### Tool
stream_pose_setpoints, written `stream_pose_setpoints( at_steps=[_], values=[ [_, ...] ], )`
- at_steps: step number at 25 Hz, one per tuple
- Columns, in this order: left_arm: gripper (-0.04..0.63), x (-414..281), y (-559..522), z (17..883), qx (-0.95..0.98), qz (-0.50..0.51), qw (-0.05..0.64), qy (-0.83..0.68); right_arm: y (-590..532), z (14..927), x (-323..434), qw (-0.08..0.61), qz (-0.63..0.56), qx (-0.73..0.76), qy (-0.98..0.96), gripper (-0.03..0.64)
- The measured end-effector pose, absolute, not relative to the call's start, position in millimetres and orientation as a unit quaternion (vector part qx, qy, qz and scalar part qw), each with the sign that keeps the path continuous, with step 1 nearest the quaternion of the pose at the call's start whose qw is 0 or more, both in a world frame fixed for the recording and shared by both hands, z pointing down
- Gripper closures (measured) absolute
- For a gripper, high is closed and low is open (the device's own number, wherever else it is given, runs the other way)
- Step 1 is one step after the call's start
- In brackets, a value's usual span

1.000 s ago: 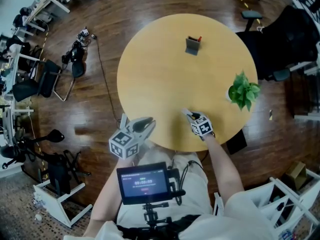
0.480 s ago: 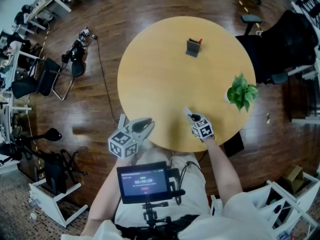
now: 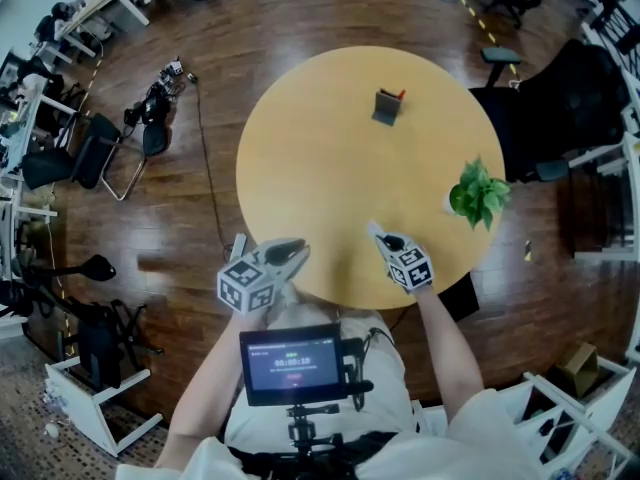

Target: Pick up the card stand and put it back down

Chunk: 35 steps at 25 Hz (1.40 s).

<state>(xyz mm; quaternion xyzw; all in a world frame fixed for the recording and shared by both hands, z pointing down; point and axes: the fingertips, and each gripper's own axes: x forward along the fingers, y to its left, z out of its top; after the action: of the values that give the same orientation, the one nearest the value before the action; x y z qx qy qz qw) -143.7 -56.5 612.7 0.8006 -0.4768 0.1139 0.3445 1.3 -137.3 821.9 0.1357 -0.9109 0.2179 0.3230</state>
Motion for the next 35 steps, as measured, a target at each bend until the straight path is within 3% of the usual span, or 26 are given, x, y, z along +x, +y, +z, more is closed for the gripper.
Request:
stream_pose_setpoints(
  at_steps=[13, 19, 35],
  values=[
    [0.538, -132.8, -66.2, 597.2, 0.82, 0.088, 0.328, -0.46, -142.4, 721.0, -7.3, 0.294, 0.151, 0.09, -0.939, 0.595],
    [0.538, -125.0, -74.9, 585.3, 0.834, 0.081, 0.316, -0.445, -138.9, 673.3, -4.8, 0.244, 0.168, 0.062, -0.953, 0.595],
    [0.548, -94.7, -100.6, 529.8, 0.876, 0.056, 0.265, -0.398, -152.3, 560.8, 25.4, 0.224, 0.126, 0.068, -0.964, 0.595]
  ],
)
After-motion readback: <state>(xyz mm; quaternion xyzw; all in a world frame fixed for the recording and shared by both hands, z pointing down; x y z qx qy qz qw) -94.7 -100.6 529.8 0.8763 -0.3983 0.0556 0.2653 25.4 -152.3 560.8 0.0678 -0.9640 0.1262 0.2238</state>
